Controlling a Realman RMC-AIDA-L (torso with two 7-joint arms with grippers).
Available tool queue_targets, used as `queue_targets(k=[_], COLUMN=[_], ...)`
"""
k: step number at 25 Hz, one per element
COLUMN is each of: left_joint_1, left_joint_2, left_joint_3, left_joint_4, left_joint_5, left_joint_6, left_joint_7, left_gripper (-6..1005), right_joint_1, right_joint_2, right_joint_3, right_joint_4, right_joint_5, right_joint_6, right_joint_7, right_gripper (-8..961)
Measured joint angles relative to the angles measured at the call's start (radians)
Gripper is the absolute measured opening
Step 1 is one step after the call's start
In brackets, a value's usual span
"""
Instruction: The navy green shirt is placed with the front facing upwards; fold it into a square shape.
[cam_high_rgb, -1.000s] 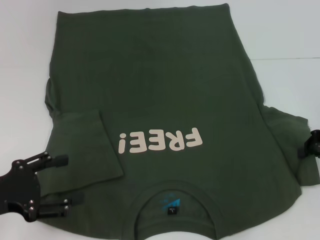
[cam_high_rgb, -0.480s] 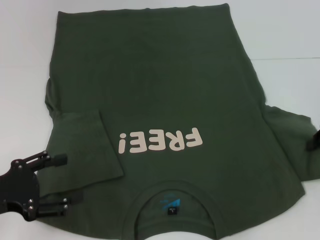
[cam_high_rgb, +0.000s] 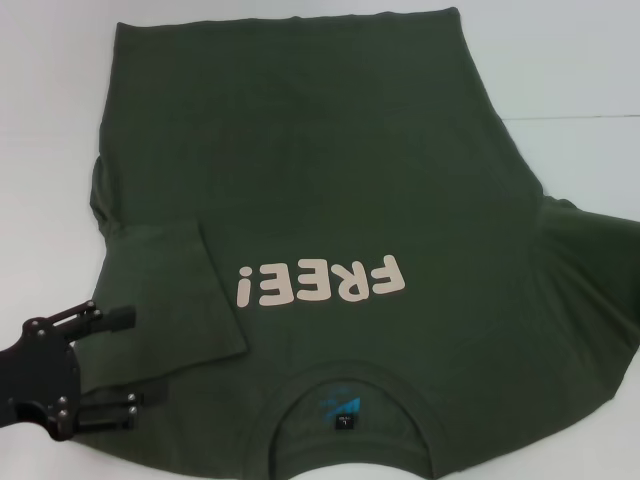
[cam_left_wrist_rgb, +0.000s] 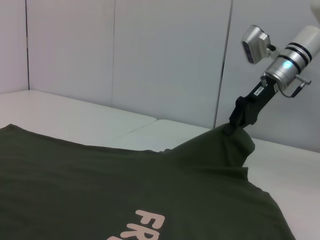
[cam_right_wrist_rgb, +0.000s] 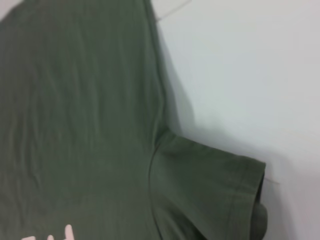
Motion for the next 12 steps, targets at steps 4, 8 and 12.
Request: queue_targets(k=[4, 8, 12], left_joint_1=[0.000, 0.000, 0.001], left_joint_2=[0.000, 0.000, 0.000], left_joint_3=[-0.002, -0.004, -0.004], left_joint_4=[0.000, 0.000, 0.000], left_joint_5=[-0.001, -0.002, -0.002], left_joint_6=[-0.002, -0.005, -0.011], left_joint_7=[-0.001, -0.001, -0.002], left_gripper=[937, 937, 936], right_joint_1=[-0.001, 0.014, 0.050], right_joint_2=[-0.002, 0.003, 0.018], right_joint_3=[0.005, 0.000, -0.006], right_joint_4=[-0.005, -0.006, 0.000], right_joint_5=[0.029, 0.039, 0.043], right_joint_6=[-0.015, -0.031, -0.045], right_joint_7=[-0.014, -0.023, -0.036], right_gripper=[20, 20, 21])
